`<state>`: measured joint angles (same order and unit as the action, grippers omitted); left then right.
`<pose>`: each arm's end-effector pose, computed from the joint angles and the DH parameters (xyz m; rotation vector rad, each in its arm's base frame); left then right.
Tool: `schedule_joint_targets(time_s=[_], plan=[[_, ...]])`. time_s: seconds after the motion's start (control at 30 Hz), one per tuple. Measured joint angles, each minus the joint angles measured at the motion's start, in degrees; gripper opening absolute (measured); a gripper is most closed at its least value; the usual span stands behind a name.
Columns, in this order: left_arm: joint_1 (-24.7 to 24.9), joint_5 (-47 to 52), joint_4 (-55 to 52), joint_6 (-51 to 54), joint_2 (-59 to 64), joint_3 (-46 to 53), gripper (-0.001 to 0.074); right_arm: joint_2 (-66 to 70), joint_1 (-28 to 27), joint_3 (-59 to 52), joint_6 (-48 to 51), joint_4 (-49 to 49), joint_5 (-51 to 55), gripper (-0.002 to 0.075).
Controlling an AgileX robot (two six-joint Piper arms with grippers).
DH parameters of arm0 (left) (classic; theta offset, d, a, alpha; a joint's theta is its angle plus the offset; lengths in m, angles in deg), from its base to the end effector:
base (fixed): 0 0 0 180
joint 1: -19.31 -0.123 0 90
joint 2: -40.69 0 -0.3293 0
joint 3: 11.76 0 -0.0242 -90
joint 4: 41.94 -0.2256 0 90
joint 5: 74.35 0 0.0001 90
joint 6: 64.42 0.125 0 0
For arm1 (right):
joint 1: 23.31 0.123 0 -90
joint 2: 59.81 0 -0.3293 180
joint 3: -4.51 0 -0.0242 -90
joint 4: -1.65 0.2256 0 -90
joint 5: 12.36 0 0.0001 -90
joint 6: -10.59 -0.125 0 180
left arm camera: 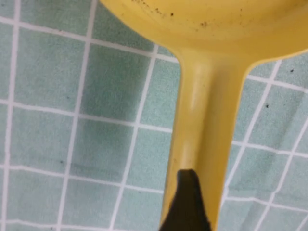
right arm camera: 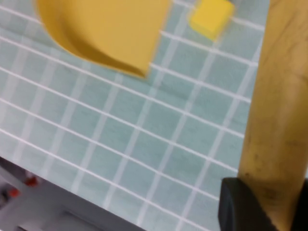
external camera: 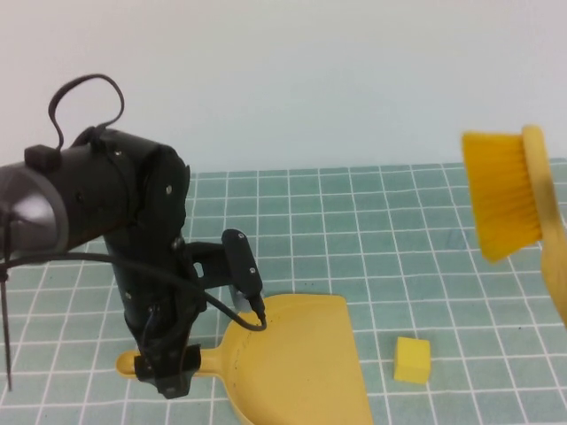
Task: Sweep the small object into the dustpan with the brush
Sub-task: Pick up the dustpan from the table
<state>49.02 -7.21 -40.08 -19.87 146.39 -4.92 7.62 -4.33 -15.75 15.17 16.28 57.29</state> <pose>0.2651 -0.1556 0.2509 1.8748 2.5087 -0.0454 0.1284 0.0755 0.3488 -0.5065 2.7054 0.4221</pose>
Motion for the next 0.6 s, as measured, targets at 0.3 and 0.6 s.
schedule_joint_targets(time_s=[0.3, 0.6], plan=[[0.00, -4.17, -0.39, 4.36, 1.85, 0.91, 0.0512, 5.56, 4.43, 0.00, -3.19, -2.73, 0.53, 0.0169], [0.00, -4.83, -1.17, 4.52, 6.93, 0.91, 0.0512, 9.66, 4.71, 0.00, -3.32, -3.31, 0.05, 0.0169]])
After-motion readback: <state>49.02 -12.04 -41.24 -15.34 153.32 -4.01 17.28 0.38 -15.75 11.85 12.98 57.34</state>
